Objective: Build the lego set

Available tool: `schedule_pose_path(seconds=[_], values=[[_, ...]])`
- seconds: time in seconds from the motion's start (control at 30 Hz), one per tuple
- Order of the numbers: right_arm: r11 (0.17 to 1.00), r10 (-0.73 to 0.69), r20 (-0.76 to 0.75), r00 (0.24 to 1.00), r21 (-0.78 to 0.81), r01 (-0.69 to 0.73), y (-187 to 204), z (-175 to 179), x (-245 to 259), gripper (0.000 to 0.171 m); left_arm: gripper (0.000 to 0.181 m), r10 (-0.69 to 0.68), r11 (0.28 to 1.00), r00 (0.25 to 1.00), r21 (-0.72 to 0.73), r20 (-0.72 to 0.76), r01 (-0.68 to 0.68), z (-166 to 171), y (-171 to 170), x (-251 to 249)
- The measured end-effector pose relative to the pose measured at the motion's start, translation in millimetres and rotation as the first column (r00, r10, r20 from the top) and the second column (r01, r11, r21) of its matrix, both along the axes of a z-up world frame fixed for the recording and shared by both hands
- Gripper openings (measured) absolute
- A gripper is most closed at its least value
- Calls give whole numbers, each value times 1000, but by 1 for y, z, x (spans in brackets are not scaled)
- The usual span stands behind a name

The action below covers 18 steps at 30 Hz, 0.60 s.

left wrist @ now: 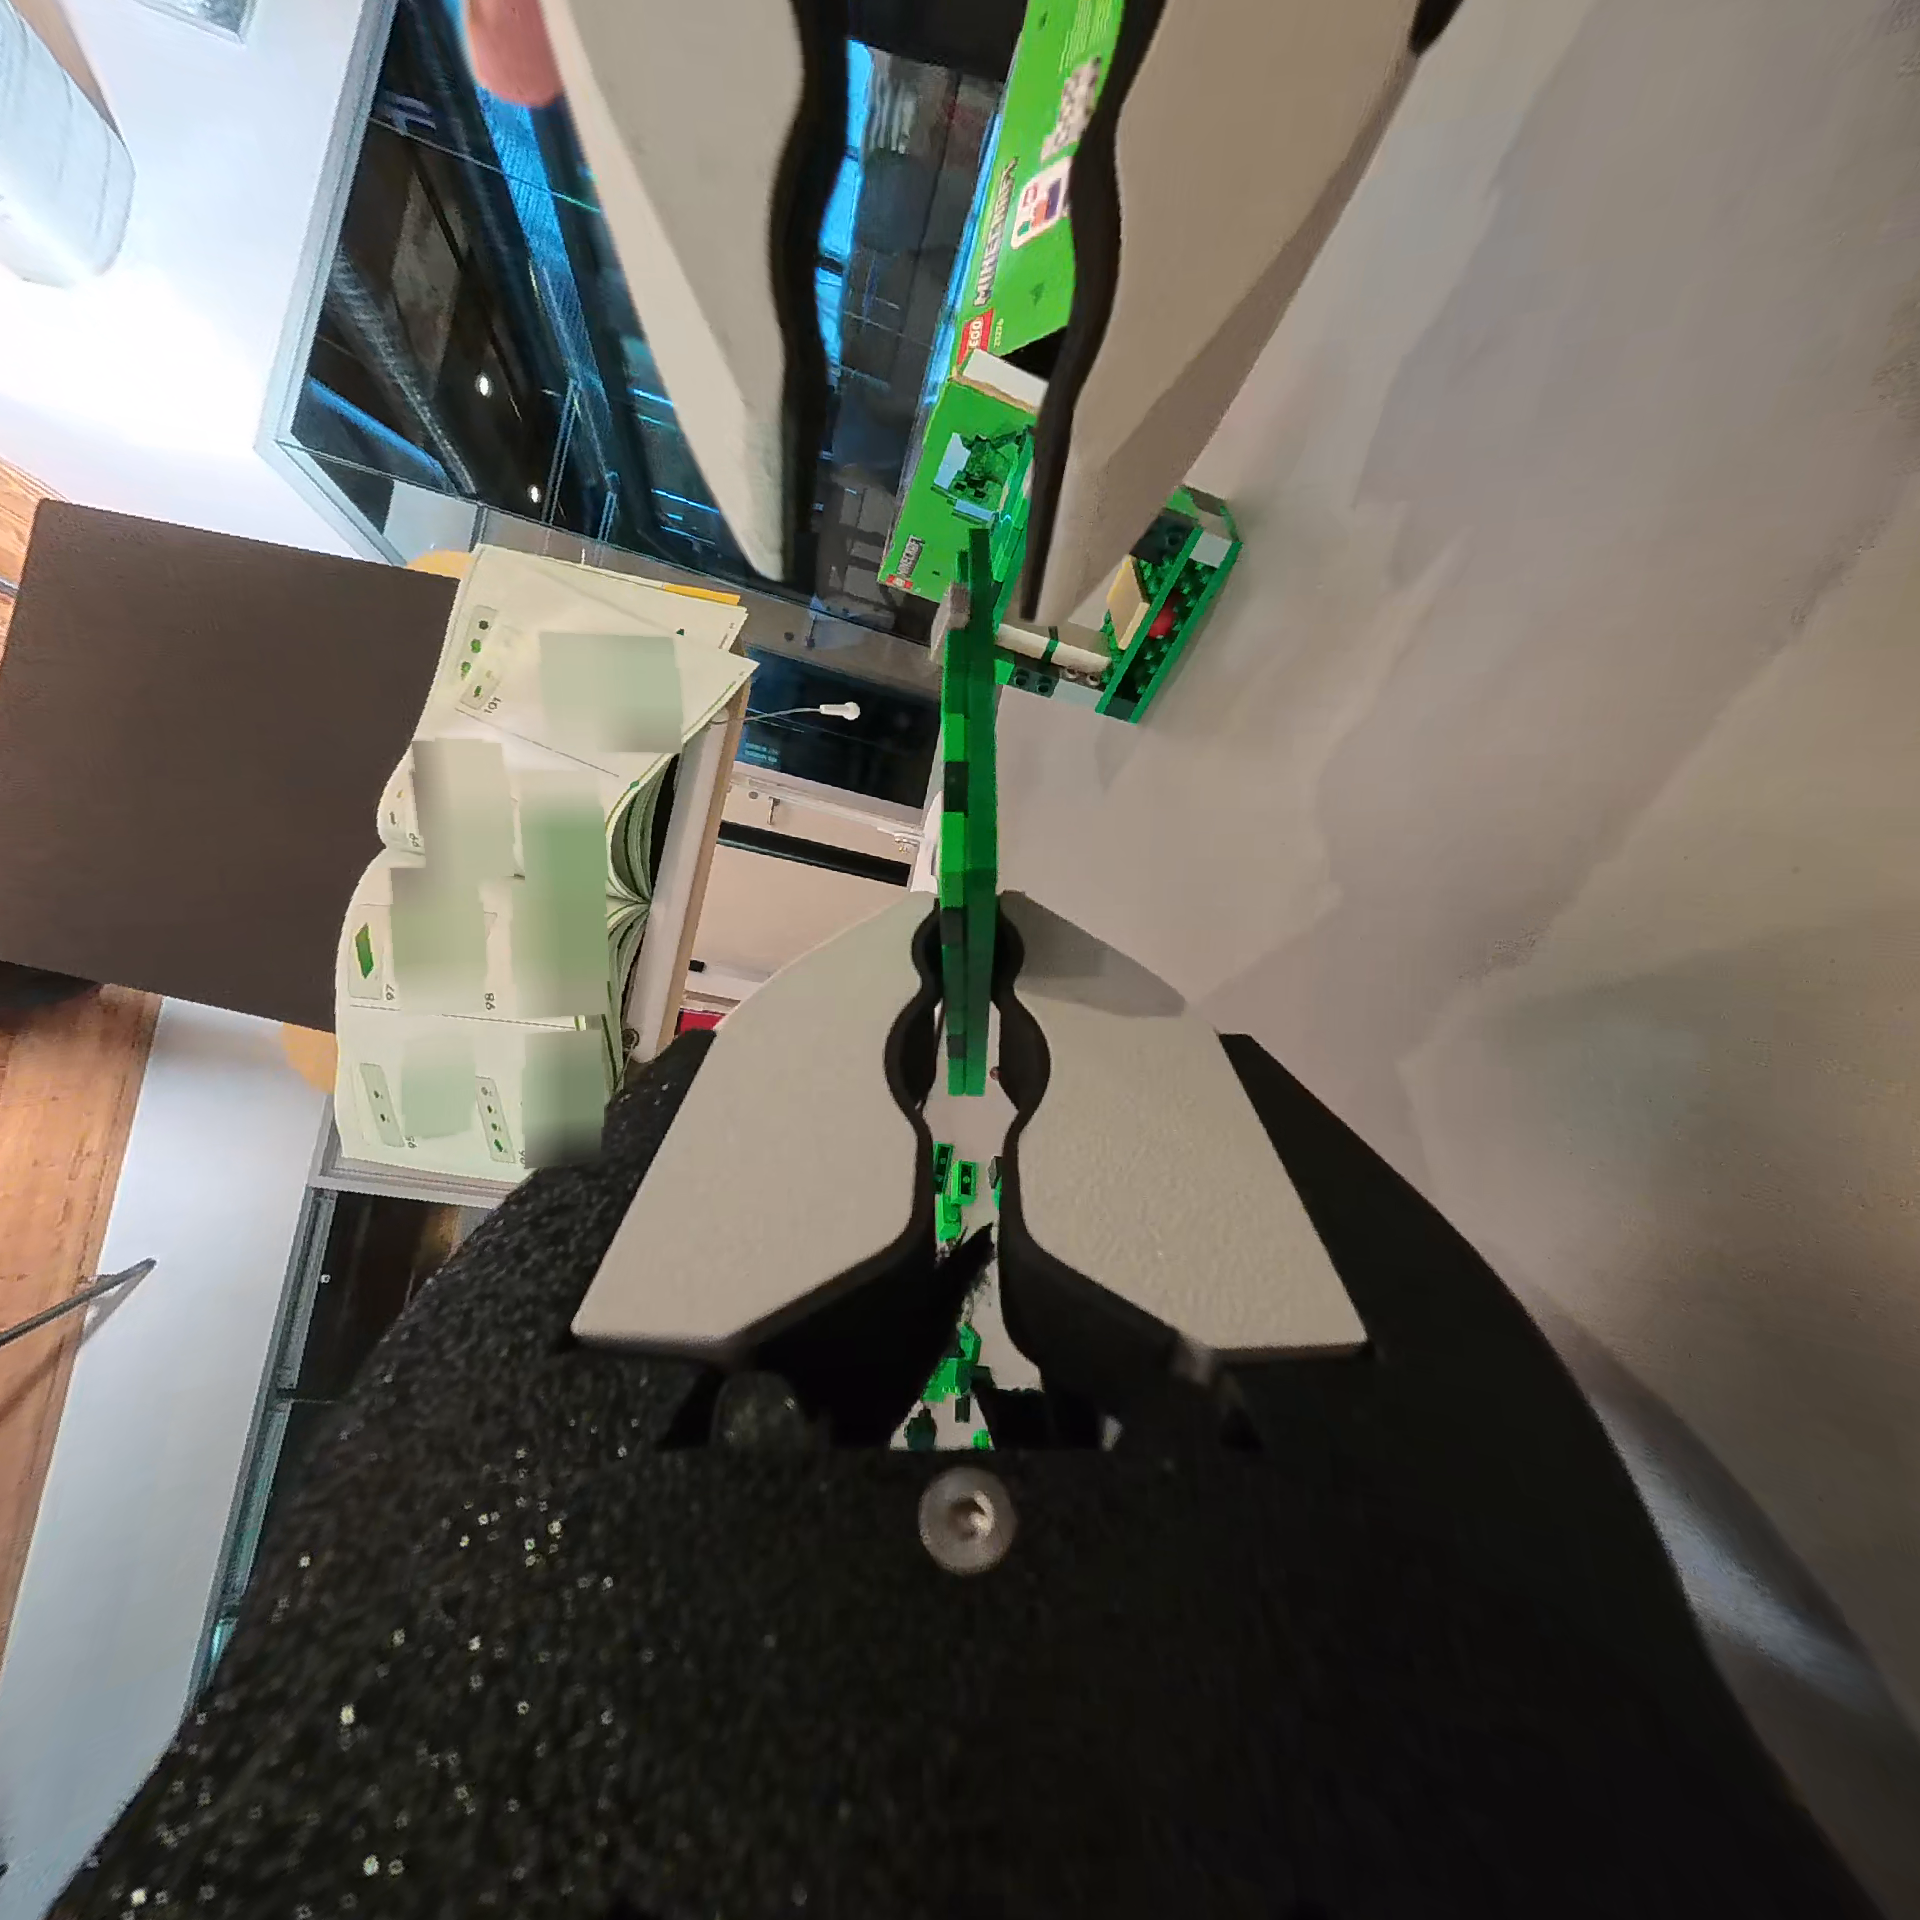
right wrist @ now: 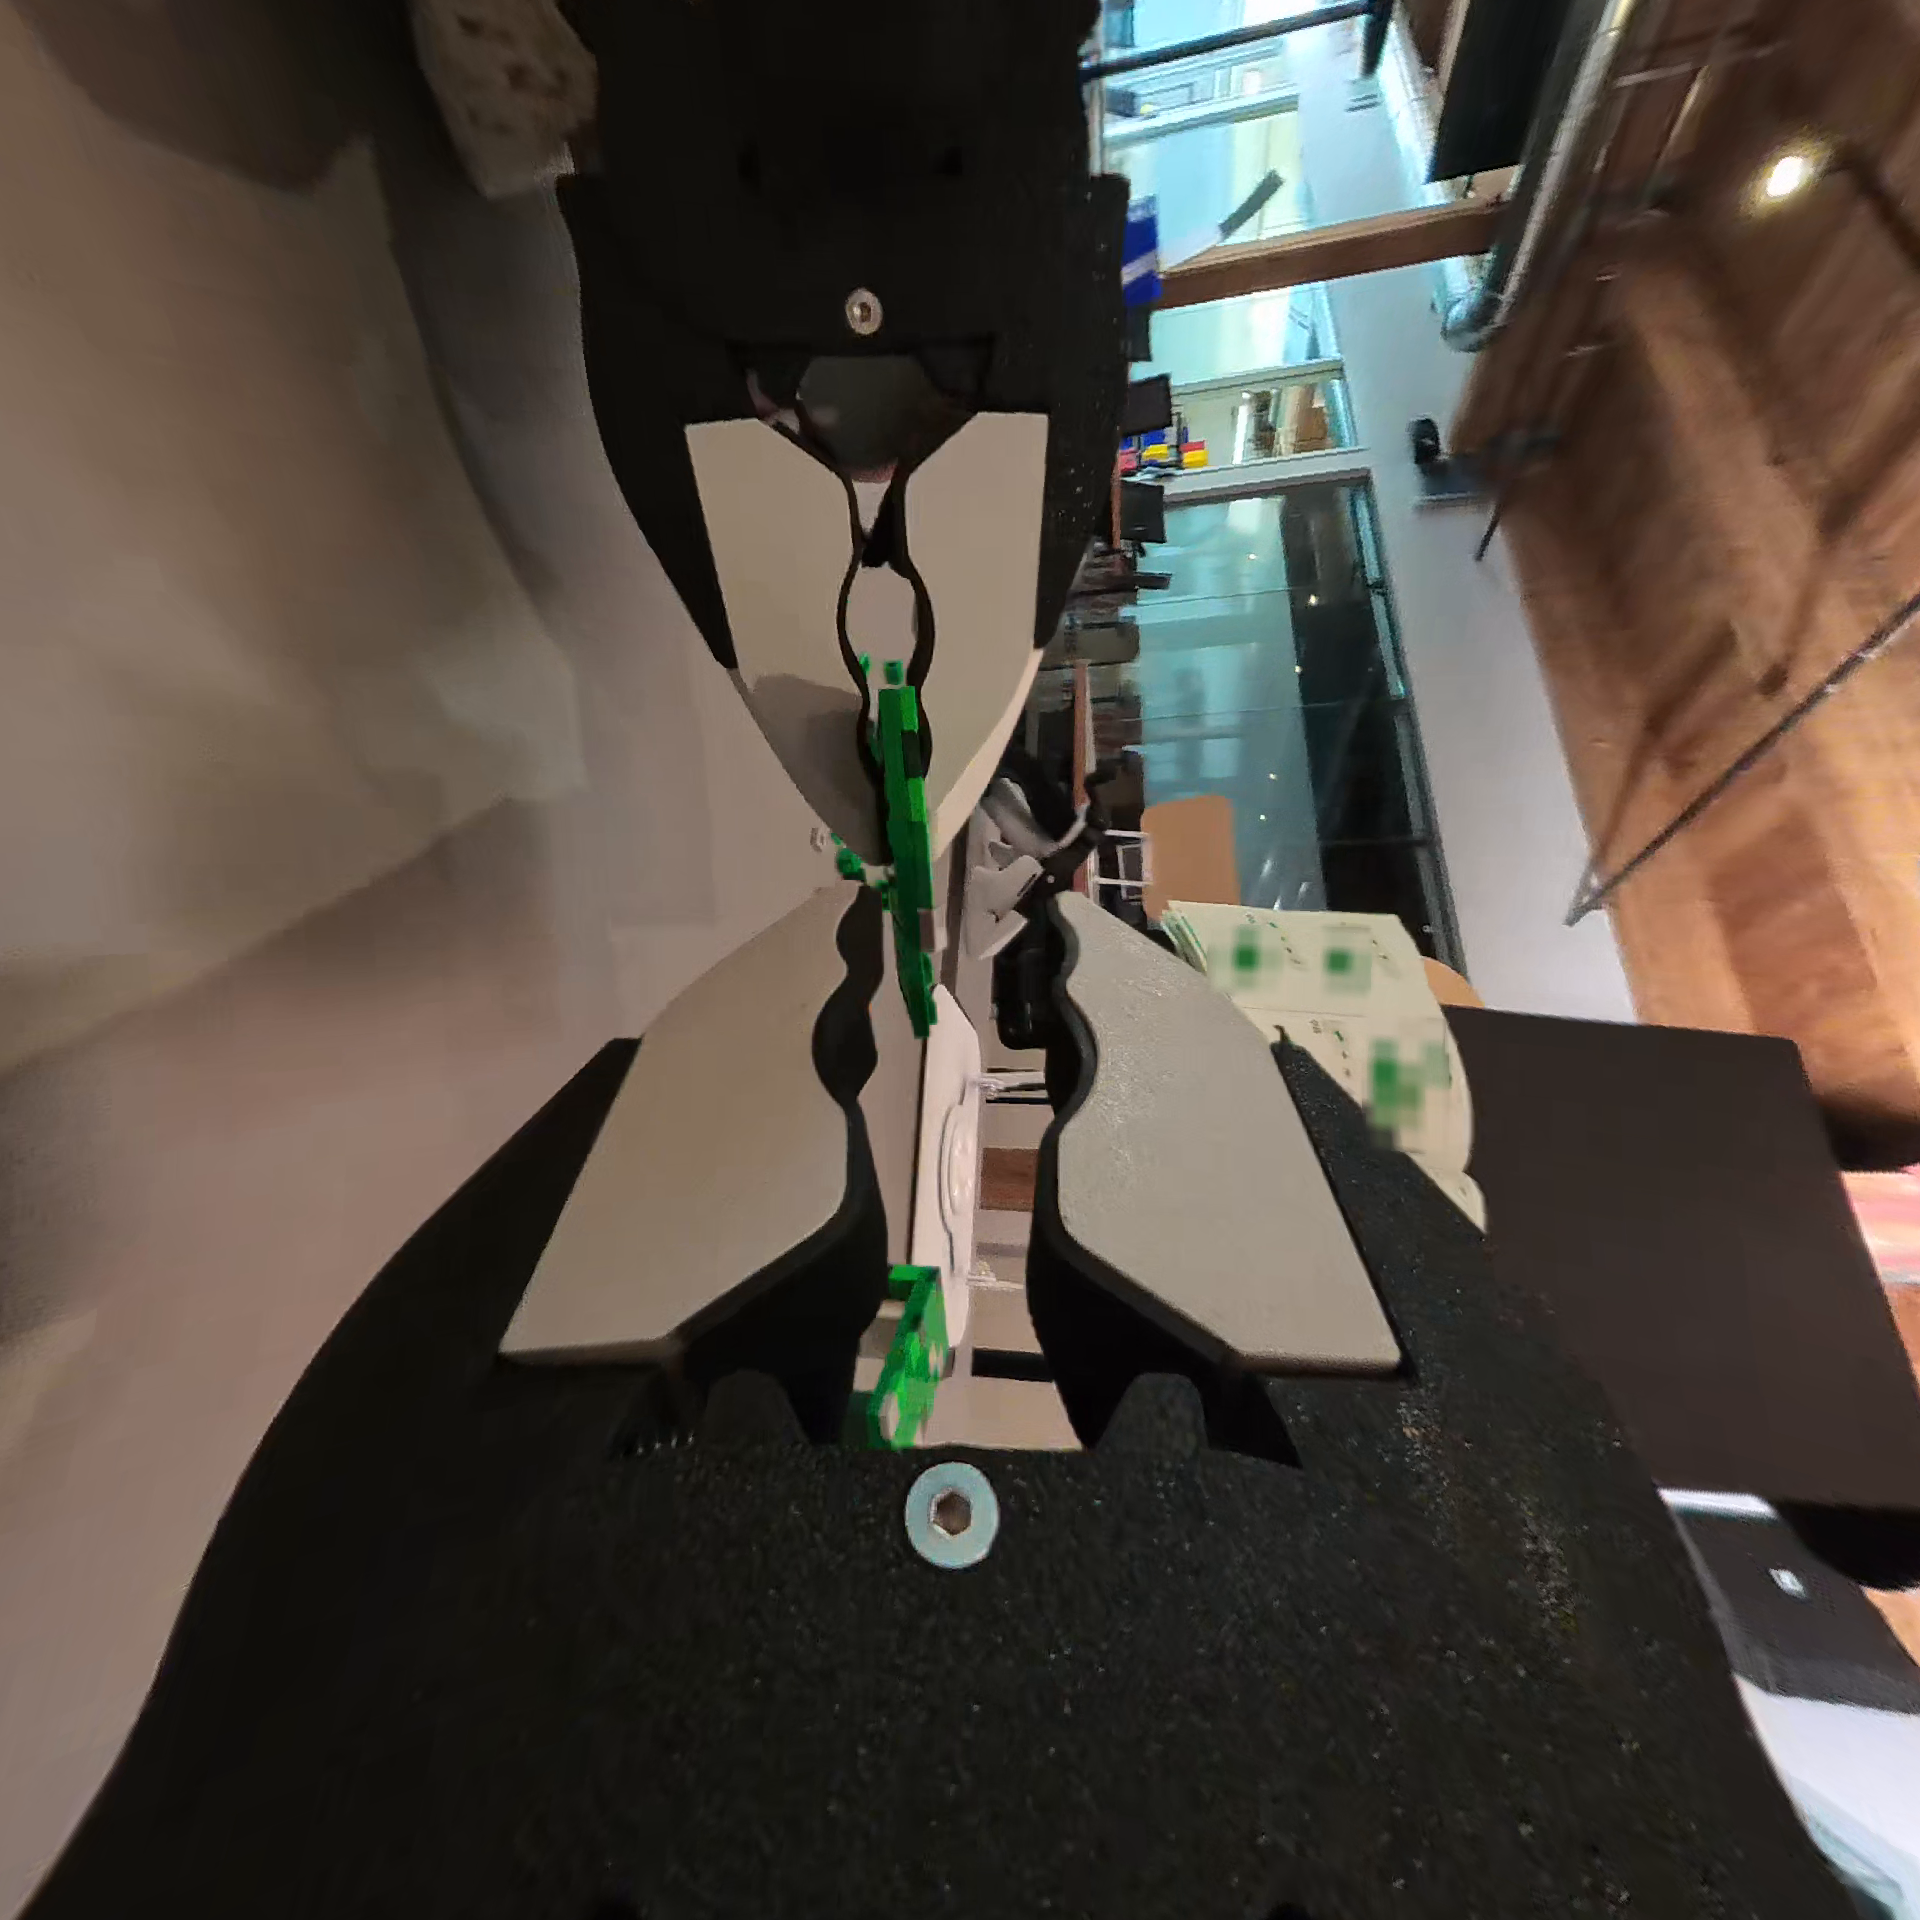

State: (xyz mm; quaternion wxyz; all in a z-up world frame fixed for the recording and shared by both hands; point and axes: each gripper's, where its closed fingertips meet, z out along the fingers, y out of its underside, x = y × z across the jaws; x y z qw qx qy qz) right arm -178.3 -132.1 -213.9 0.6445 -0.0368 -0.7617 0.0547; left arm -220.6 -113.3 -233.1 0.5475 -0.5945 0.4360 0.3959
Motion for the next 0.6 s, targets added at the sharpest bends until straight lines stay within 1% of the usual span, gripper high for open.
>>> schedule_pose_path(seconds=[0.1,0.33,0.43,0.6], values=[[1000,-11,-15,1000,-15,10,1,-3,-3,22,6,-6,1000,1000,6,-2,6,1,0,2],[999,-24,-25,999,-24,24,6,-6,-5,15,6,-4,1000,1000,1,-3,4,1,0,1],[999,-31,-25,999,-22,30,7,-9,-6,9,6,-1,1000,1000,7,-6,1,2,0,1],[999,-30,-4,1000,-13,30,6,-10,-4,8,6,11,1000,999,14,-45,-10,3,-1,3]])
